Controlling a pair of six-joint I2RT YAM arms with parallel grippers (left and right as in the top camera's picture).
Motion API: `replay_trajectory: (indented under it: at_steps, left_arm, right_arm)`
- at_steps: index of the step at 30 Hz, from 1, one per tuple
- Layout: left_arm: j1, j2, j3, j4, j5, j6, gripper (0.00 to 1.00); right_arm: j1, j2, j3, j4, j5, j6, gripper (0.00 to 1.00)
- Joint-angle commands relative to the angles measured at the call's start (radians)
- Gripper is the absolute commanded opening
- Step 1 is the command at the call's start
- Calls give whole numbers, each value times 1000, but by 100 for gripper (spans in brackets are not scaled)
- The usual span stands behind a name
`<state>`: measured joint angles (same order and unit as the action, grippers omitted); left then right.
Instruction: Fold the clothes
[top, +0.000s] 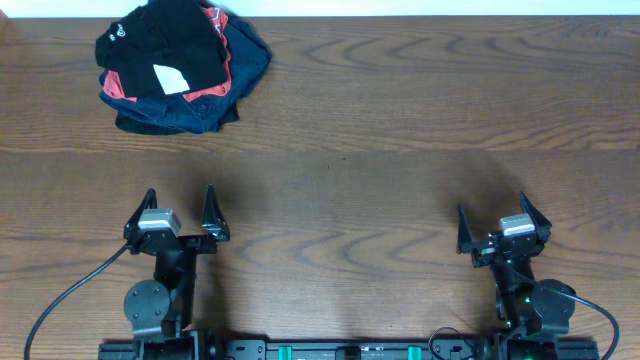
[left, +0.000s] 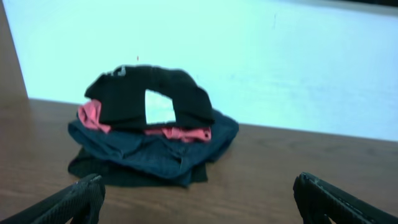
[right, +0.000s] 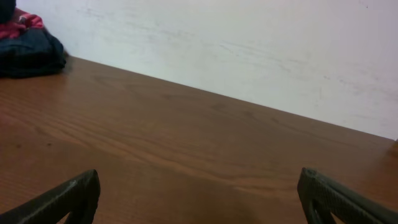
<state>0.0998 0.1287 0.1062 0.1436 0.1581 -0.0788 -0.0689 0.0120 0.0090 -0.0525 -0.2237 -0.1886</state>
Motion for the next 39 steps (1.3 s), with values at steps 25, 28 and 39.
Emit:
replay_trajectory:
  at_steps: [25, 28, 39]
  left_arm:
    - [-2, -127, -102, -109, -15, -13, 98]
    - [-1, -127, -102, -167, -15, -13, 98]
    - [-1, -127, -102, -203, -16, -12, 98]
  right_arm:
    - [10, -6, -3, -3, 7, 8, 99]
    - [10, -6, -3, -3, 7, 8, 99]
    - [10, -6, -3, -3, 7, 8, 99]
